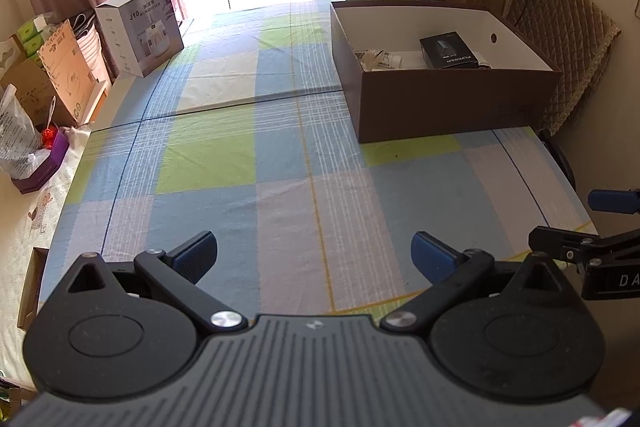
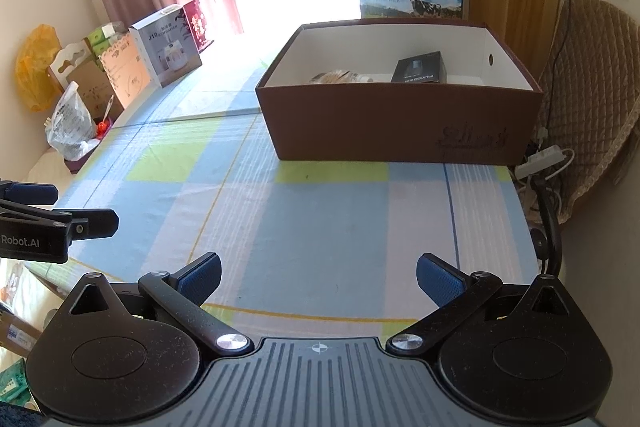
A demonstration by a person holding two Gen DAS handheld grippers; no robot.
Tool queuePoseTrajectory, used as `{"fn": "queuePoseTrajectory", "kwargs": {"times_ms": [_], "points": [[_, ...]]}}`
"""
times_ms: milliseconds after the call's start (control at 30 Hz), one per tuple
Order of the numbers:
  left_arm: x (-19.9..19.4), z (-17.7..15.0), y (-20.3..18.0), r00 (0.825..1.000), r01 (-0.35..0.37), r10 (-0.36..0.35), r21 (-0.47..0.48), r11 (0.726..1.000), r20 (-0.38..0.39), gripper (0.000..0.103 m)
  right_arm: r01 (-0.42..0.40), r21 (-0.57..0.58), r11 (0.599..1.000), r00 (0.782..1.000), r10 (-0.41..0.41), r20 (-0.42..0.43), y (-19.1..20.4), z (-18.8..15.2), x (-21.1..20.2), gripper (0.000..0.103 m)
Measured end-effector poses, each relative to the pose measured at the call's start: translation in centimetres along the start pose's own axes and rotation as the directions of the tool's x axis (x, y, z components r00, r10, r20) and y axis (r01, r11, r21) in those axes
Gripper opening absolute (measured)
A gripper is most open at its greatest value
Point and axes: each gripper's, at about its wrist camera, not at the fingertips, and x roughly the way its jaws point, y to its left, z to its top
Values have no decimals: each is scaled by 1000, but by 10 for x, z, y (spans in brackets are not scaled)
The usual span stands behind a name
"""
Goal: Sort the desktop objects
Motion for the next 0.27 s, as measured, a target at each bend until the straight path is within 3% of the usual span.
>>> {"fn": "queuePoseTrajectory", "kwargs": {"times_ms": [267], "points": [[5,2,-2,1000,-5,5,6,1000,-5,102,4,-11,1000,1000,-4,-6,0,3,4,101]]}}
